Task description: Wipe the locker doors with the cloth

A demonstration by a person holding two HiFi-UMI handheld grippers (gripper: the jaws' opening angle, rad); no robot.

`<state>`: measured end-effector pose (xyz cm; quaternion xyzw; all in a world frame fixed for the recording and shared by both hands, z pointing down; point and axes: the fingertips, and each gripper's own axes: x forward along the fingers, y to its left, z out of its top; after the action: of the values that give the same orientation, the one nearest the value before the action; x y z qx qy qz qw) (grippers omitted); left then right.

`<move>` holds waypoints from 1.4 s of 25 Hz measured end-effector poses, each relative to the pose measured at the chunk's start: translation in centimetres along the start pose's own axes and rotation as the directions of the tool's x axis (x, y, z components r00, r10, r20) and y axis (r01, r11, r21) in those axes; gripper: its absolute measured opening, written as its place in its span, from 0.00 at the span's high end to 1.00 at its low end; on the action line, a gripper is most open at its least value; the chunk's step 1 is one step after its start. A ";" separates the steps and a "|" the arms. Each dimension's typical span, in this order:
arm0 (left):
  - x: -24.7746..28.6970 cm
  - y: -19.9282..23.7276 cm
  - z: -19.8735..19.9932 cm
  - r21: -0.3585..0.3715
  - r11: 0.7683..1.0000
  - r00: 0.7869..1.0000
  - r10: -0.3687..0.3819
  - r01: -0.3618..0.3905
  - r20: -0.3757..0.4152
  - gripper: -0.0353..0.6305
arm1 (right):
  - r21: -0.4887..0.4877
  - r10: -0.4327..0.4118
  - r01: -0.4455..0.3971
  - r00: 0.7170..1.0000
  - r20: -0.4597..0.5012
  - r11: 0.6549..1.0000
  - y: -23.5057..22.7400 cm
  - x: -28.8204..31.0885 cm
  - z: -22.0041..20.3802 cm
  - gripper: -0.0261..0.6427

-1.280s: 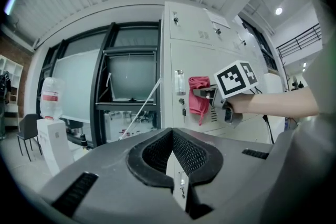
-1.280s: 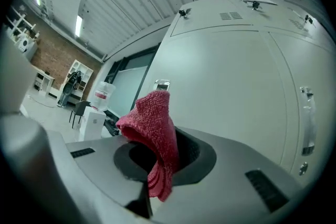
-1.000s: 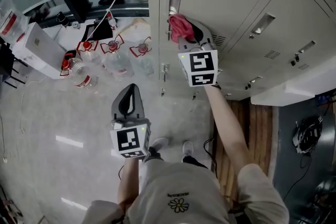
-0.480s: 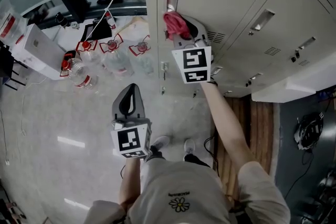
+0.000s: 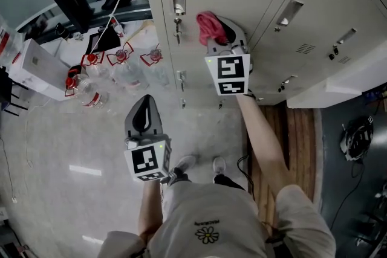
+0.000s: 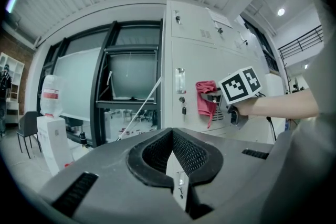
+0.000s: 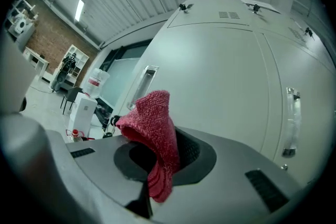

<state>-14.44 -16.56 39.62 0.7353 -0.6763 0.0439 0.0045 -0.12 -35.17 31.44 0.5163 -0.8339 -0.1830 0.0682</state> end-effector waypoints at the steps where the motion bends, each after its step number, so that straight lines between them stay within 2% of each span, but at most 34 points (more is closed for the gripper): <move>1: 0.1 -0.3 0.1 0.001 1.000 1.000 -0.005 0.005 0.002 0.92 | 0.002 -0.014 0.014 1.000 -0.005 1.000 -0.8 -0.4 -0.3 0.92; 9: 1.3 -2.9 0.9 0.027 0.998 0.998 -0.062 0.061 0.020 0.92 | 0.010 -0.141 0.142 0.988 -0.063 0.990 -7.7 -3.6 -3.4 0.92; 15: 1.7 -4.3 1.4 0.041 0.995 0.995 -0.092 0.091 0.025 0.92 | 0.011 -0.236 0.238 0.967 -0.095 0.971 -12.0 -5.7 -5.3 0.92; 19: 1.9 -4.9 1.7 0.044 0.994 0.994 -0.101 0.100 0.030 0.92 | 0.010 -0.267 0.270 0.956 -0.118 0.963 -13.8 -6.6 -6.1 0.92; 24: 1.7 -5.6 2.0 0.048 0.992 0.993 -0.117 0.115 0.035 0.92 | 0.008 -0.280 0.283 0.953 -0.119 0.959 -14.4 -6.9 -6.3 0.92; 30: 1.1 -4.9 1.6 0.038 0.994 0.995 -0.100 0.099 0.028 0.92 | 0.012 -0.298 0.302 0.943 -0.146 0.953 -14.2 -6.8 -6.1 0.92; 32: 0.8 -4.6 1.5 0.031 0.995 0.996 -0.090 0.090 0.021 0.92 | 0.022 -0.282 0.287 0.950 -0.133 0.958 -13.2 -6.9 -5.2 0.92; 35: 0.3 -4.0 1.1 0.035 0.996 0.996 -0.086 0.086 0.020 0.92 | 0.032 -0.231 0.233 0.971 -0.064 0.972 -10.1 -6.7 -2.5 0.92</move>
<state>-10.34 -16.63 38.72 0.7641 -0.6432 0.0474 -0.0133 12.11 -33.88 30.45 0.6167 -0.7689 -0.1577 0.0608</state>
